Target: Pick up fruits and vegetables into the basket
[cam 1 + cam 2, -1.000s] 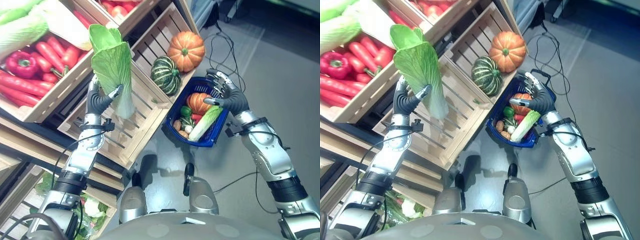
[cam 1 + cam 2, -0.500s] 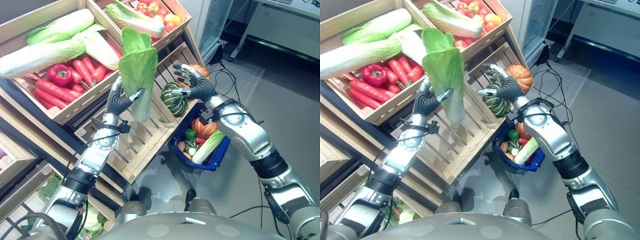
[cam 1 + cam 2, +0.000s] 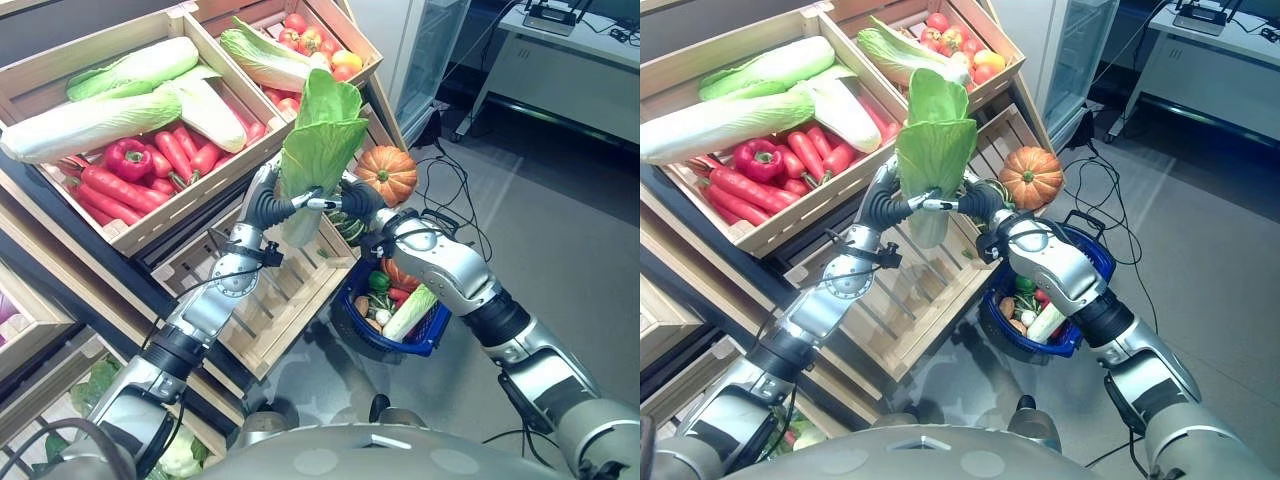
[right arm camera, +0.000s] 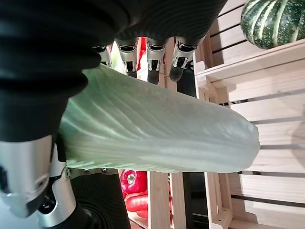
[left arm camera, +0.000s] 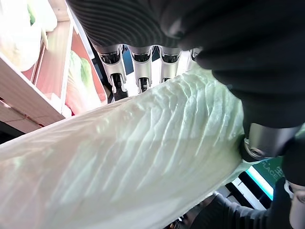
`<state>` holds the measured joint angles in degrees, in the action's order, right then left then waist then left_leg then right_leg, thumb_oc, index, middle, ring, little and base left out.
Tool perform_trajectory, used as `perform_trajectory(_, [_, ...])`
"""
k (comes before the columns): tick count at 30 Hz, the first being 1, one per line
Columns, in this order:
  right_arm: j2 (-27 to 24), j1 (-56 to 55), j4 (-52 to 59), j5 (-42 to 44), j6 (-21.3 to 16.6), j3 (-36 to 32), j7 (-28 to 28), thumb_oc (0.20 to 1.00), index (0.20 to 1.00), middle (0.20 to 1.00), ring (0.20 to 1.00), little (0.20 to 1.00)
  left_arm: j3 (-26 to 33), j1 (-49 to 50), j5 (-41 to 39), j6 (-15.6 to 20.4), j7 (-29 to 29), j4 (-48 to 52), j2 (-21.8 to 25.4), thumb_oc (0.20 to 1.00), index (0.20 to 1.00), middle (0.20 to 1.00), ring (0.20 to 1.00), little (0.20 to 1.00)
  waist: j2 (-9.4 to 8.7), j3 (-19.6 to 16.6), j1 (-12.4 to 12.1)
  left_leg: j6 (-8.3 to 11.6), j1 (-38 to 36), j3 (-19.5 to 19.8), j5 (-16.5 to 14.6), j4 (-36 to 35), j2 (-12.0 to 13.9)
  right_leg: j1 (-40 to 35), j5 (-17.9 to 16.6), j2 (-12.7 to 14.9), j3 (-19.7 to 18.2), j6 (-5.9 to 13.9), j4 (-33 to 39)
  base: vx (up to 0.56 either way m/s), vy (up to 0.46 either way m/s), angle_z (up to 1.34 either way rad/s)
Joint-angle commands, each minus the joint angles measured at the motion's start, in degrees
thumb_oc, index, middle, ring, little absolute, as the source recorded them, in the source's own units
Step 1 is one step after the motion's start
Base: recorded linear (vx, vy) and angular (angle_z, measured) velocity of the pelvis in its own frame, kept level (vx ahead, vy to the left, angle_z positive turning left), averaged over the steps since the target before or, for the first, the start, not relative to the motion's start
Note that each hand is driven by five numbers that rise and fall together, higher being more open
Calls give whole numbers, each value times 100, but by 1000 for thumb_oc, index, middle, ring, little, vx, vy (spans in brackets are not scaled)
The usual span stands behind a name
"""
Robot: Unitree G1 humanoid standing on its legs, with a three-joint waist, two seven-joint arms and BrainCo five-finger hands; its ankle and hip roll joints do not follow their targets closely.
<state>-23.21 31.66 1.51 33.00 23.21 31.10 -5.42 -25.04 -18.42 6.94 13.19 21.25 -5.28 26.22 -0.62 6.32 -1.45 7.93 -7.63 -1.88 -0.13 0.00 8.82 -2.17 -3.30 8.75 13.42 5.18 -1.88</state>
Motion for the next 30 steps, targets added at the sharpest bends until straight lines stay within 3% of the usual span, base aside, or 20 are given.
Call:
perform_trajectory(1, [305, 361, -327, -129, -155, 206, -117, 1000, 1000, 1000, 1000, 1000, -324, -940, 252, 406, 274, 369, -99, 200, 200, 200, 200, 200, -241, -180, -71, -96, 128, -373, -363, 107, 58, -414, 488, 412, 38, 435, -1, -37, 13, -1])
perform_trajectory(11, [603, 432, -812, -255, -202, 402, 90, 1000, 1000, 1000, 1000, 1000, -397, -1216, 153, 270, 442, 497, -282, 200, 200, 200, 200, 200, -235, -210, -63, -92, 81, -410, -362, 57, 76, -445, 451, 440, 73, 446, 74, -21, 12, 0])
perform_trajectory(16, [681, 556, -785, -407, -449, 468, 253, 1000, 1000, 1000, 1000, 1000, -447, -1312, -112, 69, 315, 493, -349, 200, 200, 200, 200, 200, -221, -215, -65, -88, 65, -405, -342, 2, 75, -460, 429, 452, 95, 459, 115, -26, 6, 0])
perform_trajectory(30, [231, 876, 162, -1455, -332, 408, 833, 1000, 1000, 1000, 1000, 1000, -165, -1312, -657, -43, -18, 674, -265, 200, 200, 200, 200, 200, -193, -212, -27, -124, 46, -392, -374, 6, 64, -453, 412, 437, 34, 457, 162, -21, 0, 1])
